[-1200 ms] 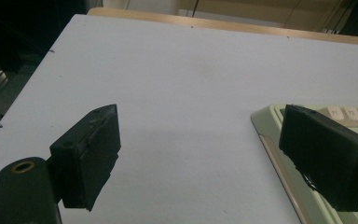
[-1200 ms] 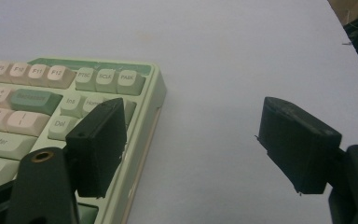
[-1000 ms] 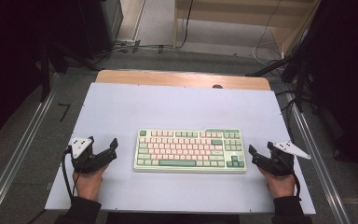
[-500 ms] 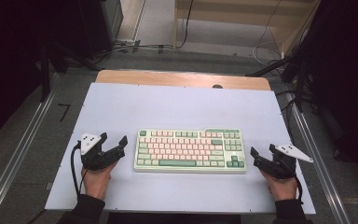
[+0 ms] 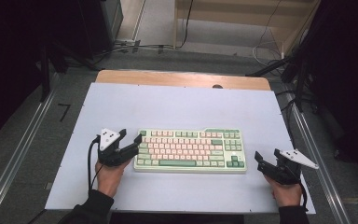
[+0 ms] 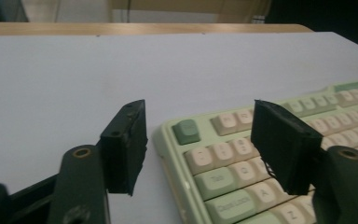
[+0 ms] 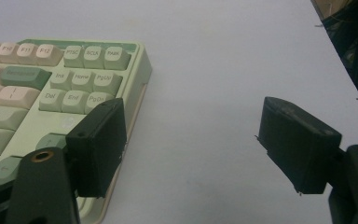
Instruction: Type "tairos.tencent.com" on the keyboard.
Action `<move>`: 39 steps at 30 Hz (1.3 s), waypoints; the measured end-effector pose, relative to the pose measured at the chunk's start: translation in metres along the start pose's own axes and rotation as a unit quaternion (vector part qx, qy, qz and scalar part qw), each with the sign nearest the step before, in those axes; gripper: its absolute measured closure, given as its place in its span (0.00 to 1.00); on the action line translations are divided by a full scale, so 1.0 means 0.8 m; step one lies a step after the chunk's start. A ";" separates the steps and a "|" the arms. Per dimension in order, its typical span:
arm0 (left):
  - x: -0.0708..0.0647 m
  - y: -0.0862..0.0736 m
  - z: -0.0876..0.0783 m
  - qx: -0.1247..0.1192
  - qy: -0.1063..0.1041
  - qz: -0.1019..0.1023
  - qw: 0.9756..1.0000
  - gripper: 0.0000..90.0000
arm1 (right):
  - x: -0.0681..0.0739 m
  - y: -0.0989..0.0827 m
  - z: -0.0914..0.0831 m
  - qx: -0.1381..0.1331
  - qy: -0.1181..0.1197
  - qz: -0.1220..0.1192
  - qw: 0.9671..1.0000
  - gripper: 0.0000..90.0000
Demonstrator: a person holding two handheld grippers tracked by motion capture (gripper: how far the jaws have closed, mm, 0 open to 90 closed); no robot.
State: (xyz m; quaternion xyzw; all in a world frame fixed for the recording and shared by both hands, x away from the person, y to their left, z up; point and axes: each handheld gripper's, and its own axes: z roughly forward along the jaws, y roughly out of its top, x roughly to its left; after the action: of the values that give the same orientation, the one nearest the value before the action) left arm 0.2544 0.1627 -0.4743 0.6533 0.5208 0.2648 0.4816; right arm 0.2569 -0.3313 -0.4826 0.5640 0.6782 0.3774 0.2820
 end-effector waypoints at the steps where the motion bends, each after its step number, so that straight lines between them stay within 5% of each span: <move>1: -0.003 0.002 0.002 0.002 -0.006 0.002 1.000 0.46 | 0.000 0.000 -0.001 0.000 -0.001 0.001 1.000 0.24; 7: -0.025 0.003 0.023 0.023 -0.064 0.012 0.998 0.77 | -0.001 -0.002 -0.002 0.003 -0.003 0.001 1.000 0.24; 12: -0.043 0.000 0.040 0.046 -0.087 0.020 0.995 1.00 | 0.001 -0.002 -0.001 0.003 0.001 -0.002 1.000 0.24; 28: -0.080 -0.010 0.077 0.104 -0.107 0.036 0.988 1.00 | 0.005 0.000 0.004 0.008 0.009 -0.006 1.000 0.24; 39: -0.083 -0.007 0.084 0.113 -0.107 0.028 0.987 1.00 | 0.005 0.000 0.005 0.011 0.008 -0.006 1.000 0.24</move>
State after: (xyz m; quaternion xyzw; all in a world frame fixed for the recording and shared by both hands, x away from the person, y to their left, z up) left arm 0.2877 0.0766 -0.4955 0.7424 0.4740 0.1461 0.4504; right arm 0.2589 -0.3263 -0.4847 0.5596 0.6881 0.3730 0.2725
